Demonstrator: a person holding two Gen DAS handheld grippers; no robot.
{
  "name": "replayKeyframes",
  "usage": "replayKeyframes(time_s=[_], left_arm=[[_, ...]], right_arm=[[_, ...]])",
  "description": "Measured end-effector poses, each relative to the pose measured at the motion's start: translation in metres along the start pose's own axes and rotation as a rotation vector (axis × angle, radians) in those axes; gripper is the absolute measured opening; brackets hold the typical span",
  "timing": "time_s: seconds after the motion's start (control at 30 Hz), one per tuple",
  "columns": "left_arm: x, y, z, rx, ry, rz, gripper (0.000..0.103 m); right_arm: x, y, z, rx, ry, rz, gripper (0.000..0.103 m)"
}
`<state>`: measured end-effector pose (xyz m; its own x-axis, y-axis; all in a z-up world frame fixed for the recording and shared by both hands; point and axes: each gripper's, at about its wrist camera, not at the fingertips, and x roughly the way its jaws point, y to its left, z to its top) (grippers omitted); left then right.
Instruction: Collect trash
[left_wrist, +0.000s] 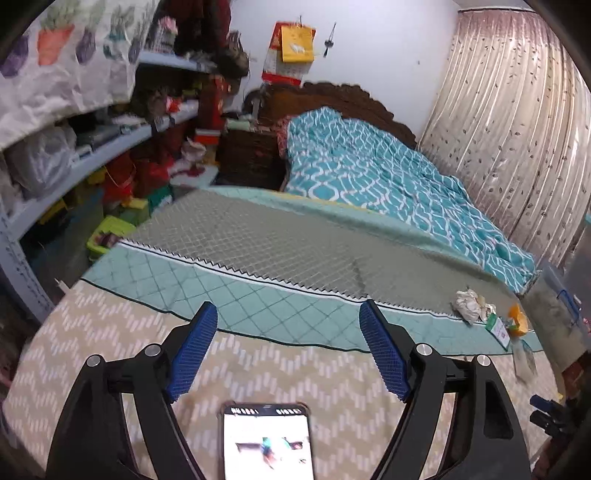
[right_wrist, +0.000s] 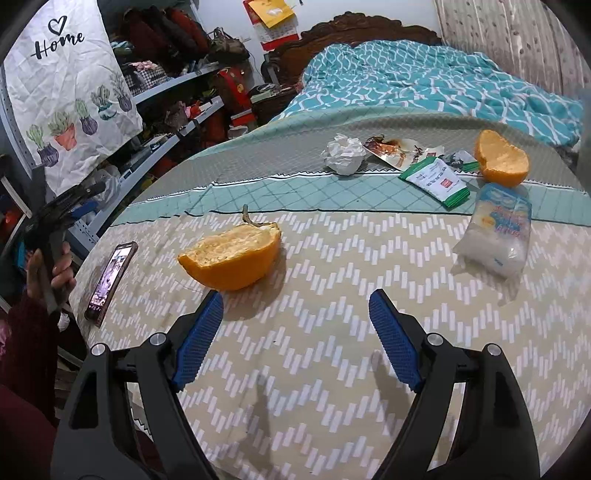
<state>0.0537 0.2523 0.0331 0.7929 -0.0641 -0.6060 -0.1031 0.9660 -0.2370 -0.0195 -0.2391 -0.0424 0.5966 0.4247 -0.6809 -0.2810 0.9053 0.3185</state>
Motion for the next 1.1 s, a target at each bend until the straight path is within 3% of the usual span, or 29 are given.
replayKeyframes(time_s=[0.1, 0.27, 0.37, 0.47, 0.63, 0.83, 0.97, 1.1], left_arm=[[0.027, 0.005, 0.002, -0.002, 0.067, -0.007, 0.076], [0.054, -0.002, -0.006, 0.119, 0.110, 0.070, 0.078], [0.077, -0.005, -0.018, 0.177, 0.195, 0.108, 0.077], [0.063, -0.001, -0.007, 0.133, 0.150, 0.089, 0.075], [0.021, -0.027, 0.011, 0.137, 0.046, 0.028, 0.079], [-0.009, -0.106, 0.004, 0.201, -0.006, -0.111, 0.087], [-0.002, -0.173, -0.022, 0.241, 0.061, -0.183, 0.091], [0.022, -0.214, -0.051, 0.205, 0.208, -0.283, 0.091]], right_arm=[[0.001, -0.001, 0.000, 0.011, 0.002, -0.001, 0.081], [0.001, -0.001, 0.000, 0.015, 0.005, -0.007, 0.081], [-0.001, -0.003, -0.001, 0.022, -0.003, -0.007, 0.081], [-0.004, -0.006, -0.001, 0.033, -0.010, -0.004, 0.081], [-0.005, -0.010, -0.001, 0.040, -0.022, 0.005, 0.081], [-0.005, -0.014, -0.004, 0.045, -0.028, 0.004, 0.081], [-0.011, -0.019, -0.005, 0.040, -0.046, -0.016, 0.081], [-0.021, -0.028, -0.006, 0.046, -0.074, -0.027, 0.081]])
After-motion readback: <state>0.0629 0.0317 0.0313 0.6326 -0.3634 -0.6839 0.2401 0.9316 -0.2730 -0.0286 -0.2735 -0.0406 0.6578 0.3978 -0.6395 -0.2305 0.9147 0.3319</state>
